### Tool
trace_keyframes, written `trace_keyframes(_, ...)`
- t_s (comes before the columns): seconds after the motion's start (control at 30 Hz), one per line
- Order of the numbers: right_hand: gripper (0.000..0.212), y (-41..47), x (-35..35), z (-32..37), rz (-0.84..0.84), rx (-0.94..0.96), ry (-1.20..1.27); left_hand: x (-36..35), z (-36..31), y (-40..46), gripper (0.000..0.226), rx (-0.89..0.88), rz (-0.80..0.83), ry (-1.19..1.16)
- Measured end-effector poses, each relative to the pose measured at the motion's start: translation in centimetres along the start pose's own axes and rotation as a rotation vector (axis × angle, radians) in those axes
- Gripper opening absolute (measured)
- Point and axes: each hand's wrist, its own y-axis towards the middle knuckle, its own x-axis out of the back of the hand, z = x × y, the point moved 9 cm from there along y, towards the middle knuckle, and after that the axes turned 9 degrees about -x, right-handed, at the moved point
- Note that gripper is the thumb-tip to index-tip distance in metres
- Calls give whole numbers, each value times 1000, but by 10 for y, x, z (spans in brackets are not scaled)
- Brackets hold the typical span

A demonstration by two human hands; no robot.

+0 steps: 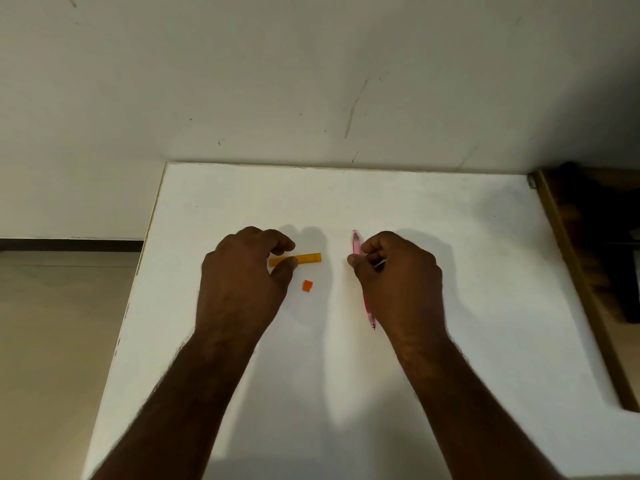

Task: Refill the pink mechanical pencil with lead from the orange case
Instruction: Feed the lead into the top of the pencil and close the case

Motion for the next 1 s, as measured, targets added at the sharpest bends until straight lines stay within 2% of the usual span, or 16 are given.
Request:
trace_keyframes(0.23,19,-1,0,6,8,47,-104,0,-2,0,19,-5,9,21)
trace_keyframes(0.37,17,-13,10,29,-86,207,-60,2,-3,0,20,0,-11,53)
trace_keyframes(0.5,24,-34,-17,50,108,325,-80,4,0,1,20,17,-28,69)
trace_keyframes(0.57,28,-41,-31,50,177,316,-129,4,1,1,21,19,-29,75)
trace_keyframes(0.77,21,-41,-38,47,172,295,-131,-2,-2,0,24,13,0,85)
trace_keyframes(0.9,7,-26,-22,36,174,160,98,-8,1,-1,31,39,35,127)
trace_keyframes(1.0,11,-11,-6,22,133,18,303,-10,2,-1,30,51,58,164)
